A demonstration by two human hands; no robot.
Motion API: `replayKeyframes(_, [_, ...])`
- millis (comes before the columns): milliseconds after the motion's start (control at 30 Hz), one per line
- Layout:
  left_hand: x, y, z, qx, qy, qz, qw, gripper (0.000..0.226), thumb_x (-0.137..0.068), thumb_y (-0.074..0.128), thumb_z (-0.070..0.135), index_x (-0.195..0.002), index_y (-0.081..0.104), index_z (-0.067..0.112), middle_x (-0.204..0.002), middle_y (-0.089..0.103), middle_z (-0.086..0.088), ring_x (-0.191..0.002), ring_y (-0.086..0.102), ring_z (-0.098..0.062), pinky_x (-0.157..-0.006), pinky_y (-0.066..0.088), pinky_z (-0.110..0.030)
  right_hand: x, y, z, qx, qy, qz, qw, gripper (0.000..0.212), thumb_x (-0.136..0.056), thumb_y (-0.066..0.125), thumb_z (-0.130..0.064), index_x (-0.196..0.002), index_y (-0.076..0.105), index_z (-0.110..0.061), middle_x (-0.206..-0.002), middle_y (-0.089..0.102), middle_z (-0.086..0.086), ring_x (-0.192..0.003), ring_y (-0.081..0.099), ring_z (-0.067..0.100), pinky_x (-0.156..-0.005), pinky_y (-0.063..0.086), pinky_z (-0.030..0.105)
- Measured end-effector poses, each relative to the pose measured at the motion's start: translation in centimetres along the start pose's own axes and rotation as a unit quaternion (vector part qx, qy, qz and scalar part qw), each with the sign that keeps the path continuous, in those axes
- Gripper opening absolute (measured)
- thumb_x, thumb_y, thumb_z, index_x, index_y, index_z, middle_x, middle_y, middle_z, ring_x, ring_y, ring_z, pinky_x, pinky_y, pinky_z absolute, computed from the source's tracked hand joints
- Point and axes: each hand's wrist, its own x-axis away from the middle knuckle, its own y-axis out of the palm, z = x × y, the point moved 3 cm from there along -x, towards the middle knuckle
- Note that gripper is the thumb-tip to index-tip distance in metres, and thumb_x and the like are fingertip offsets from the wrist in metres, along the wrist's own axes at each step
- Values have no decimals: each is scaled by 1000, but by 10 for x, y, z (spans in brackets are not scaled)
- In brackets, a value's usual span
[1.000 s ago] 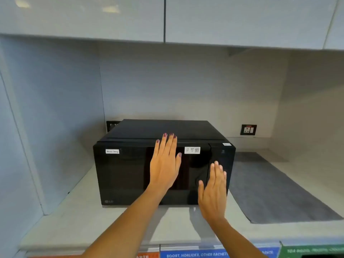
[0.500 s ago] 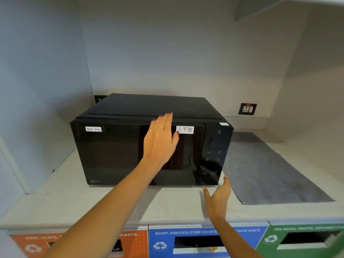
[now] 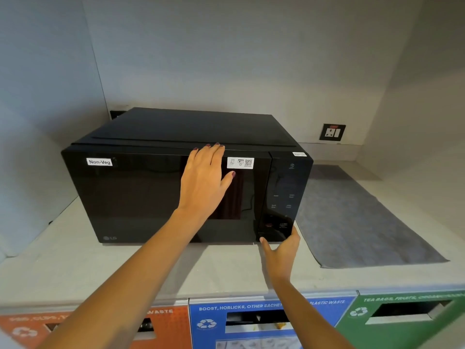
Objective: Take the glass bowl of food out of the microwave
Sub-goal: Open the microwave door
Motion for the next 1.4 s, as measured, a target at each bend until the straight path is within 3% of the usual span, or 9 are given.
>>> replayKeyframes(233, [1,3,1,24,-16,16,999,61,-90,57,39,-140,40,9,-146,46,-8,-138,37,-23,-119,19,-38,-5,4,11,28,19,8,999,84,-76,74,-41,-138,17,-40,-148,35,-1,-133,42,27,-106,43,46])
replayKeyframes(500, [2,5,0,34,-20,33,999,48,-93,55,24,-138,45,8,-143,50,-10,-136,42,-23,-119,22,-38,-8,8,13,43,20,34,998,81,-75,73,-45,-136,20,-39,-146,38,-1,-132,44,28,-105,43,45])
replayKeyframes(833, [17,-3,4,70,-19,69,995,41,-93,57,24,-130,53,8,-135,58,-10,-130,49,-25,-116,26,-39,-7,11,6,16,8,61,998,75,-76,77,-33,-132,27,-35,-136,46,1,-124,51,25,-103,48,41])
replayKeyframes(1000, [22,-11,6,86,-20,66,994,40,-94,54,26,-131,53,10,-136,57,-8,-132,47,-23,-118,16,-36,-3,7,-7,-21,45,49,998,64,-83,69,-9,-132,34,-30,-132,49,4,-120,53,25,-105,46,39])
replayKeyframes(1100, [31,-17,8,116,-30,78,990,37,-96,50,26,-128,55,9,-133,59,-8,-135,44,-24,-119,8,-35,6,-14,-34,21,-8,115,993,63,-80,68,2,-135,40,-13,-133,49,13,-120,50,29,-95,39,25])
replayKeyframes(1167, [40,-25,10,137,-40,85,986,34,-96,48,25,-125,57,9,-131,60,-9,-138,39,-27,-119,6,-37,15,-28,-58,-2,-69,135,988,51,-82,65,3,-128,47,-7,-129,53,16,-118,50,27,-92,37,13])
replayKeyframes(1267, [51,-38,17,166,-60,90,980,31,-97,46,25,-118,60,8,-124,65,-9,-139,38,-29,-120,9,-40,22,-44,-94,-60,-121,97,986,29,-89,59,-2,-117,57,-8,-122,61,11,-111,53,15,-86,36,4])
replayKeyframes(1400, [64,-65,23,197,-107,91,970,33,-95,46,37,-102,64,11,-107,70,-6,-132,47,-27,-120,15,-44,26,-49,-150,-113,-170,-76,976,22,-91,55,-3,-108,64,-13,-107,69,-3,-101,63,3,-88,50,14])
